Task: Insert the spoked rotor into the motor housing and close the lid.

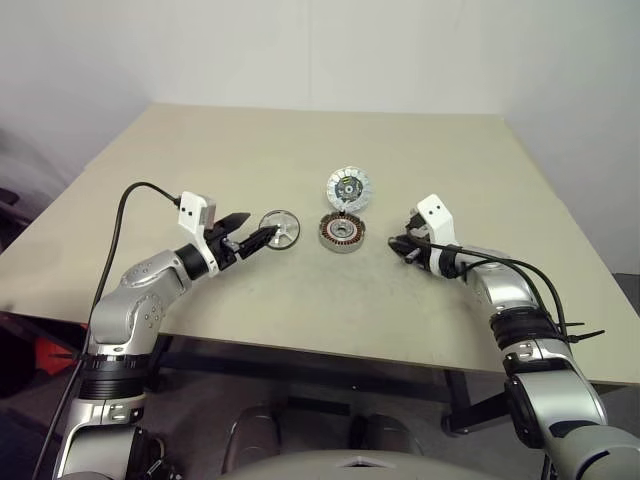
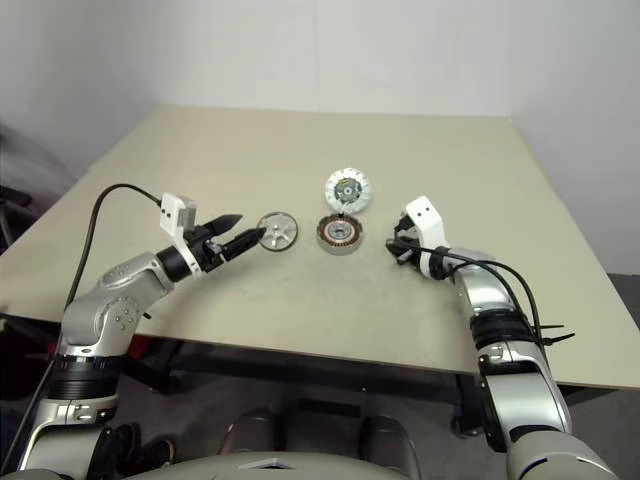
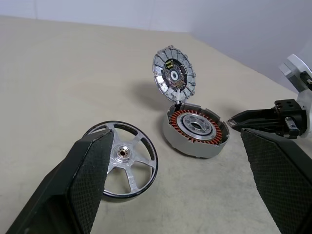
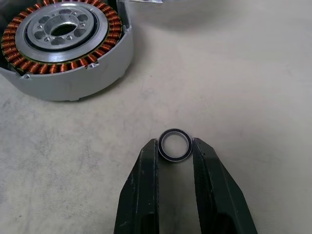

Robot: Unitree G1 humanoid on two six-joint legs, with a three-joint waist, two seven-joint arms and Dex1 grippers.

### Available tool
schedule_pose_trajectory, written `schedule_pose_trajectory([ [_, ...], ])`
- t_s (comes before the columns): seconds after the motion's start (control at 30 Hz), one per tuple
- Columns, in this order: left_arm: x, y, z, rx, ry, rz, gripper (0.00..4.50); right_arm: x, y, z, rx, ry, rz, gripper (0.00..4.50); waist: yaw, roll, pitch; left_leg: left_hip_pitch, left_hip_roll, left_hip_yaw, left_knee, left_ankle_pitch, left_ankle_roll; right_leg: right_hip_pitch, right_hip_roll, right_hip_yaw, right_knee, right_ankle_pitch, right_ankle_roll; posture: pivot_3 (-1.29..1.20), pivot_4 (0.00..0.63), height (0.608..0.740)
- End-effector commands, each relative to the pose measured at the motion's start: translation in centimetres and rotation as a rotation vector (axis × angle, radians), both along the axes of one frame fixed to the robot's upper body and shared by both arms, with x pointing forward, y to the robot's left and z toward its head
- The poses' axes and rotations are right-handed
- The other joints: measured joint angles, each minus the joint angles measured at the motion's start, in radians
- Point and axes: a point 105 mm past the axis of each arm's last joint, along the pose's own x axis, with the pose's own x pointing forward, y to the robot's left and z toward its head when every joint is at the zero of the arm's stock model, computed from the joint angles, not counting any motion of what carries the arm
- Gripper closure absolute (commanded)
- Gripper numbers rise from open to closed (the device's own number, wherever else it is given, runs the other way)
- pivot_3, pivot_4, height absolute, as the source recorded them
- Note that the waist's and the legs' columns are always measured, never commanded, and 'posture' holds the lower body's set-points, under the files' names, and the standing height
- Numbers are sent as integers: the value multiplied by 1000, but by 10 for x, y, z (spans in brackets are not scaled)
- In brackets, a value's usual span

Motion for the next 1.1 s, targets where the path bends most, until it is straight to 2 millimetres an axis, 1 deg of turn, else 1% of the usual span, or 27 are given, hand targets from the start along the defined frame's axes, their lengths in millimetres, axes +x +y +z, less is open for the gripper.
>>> schedule_pose_trajectory([
  [0.03, 4, 5, 17, 9, -69, 15, 74, 7, 28, 49, 127, -128, 87, 3837, -2, 0, 0, 0, 0, 0, 0, 0, 0, 0, 0, 0, 0, 0, 0, 0, 0, 740],
  [0.1, 3, 4, 17, 9, -68, 14, 74, 4, 39, 59, 162, -141, 126, 3837, -3, 0, 0, 0, 0, 0, 0, 0, 0, -1, 0, 0, 0, 0, 0, 0, 0, 740],
  [0.17, 4, 4, 17, 7, -67, 13, 74, 3, 56, 70, 207, -150, 169, 3837, -2, 0, 0, 0, 1, 0, 0, 0, 0, 0, 0, 0, 0, 0, 0, 0, 0, 740],
  [0.27, 4, 4, 17, 7, -66, 11, 74, 1, 75, 78, 234, -145, 210, 3837, -1, 0, 0, 0, 0, -1, 0, 0, 0, 0, 0, 0, 0, 0, 0, 0, 0, 740],
  [0.33, 4, 3, 17, 7, -64, 10, 74, 1, 91, 77, 240, -128, 245, 3837, -1, 0, 0, 0, 0, 0, 0, 0, 0, 0, 0, 0, 0, 0, 0, 0, 0, 740],
  [0.43, 4, 3, 17, 8, -63, 9, 74, 3, 115, 67, 226, -95, 277, 3837, -2, 0, 0, 0, 1, -1, 0, 0, -1, 0, 0, 0, 0, 0, 0, 0, 0, 740],
  [0.57, 4, 3, 18, 10, -67, 12, 74, 9, 135, 58, 215, -64, 290, 3837, -5, 0, 0, 0, 0, -1, 0, 0, -1, 0, 0, 0, 0, 0, -1, 0, 0, 740],
  [0.67, 2, 6, 19, 15, -71, 21, 74, 17, 138, 50, 186, -51, 270, 3837, -5, 0, 0, 0, 0, -1, 0, 0, -1, -1, 0, 0, 0, 1, -2, 0, 0, 740],
  [0.9, -1, 9, 17, 17, -70, 36, 74, 25, 123, 52, 163, -70, 247, 3837, -8, 0, 0, -1, 0, -1, -1, 0, -1, -1, 0, 0, 0, 1, -2, 0, 0, 740],
  [1.1, 0, 8, 17, 12, -71, 37, 74, 25, 107, 53, 134, -81, 234, 3837, -15, 0, 0, -1, 0, -1, -1, 1, -2, -1, 0, 0, 1, 1, -2, 0, 0, 740],
])
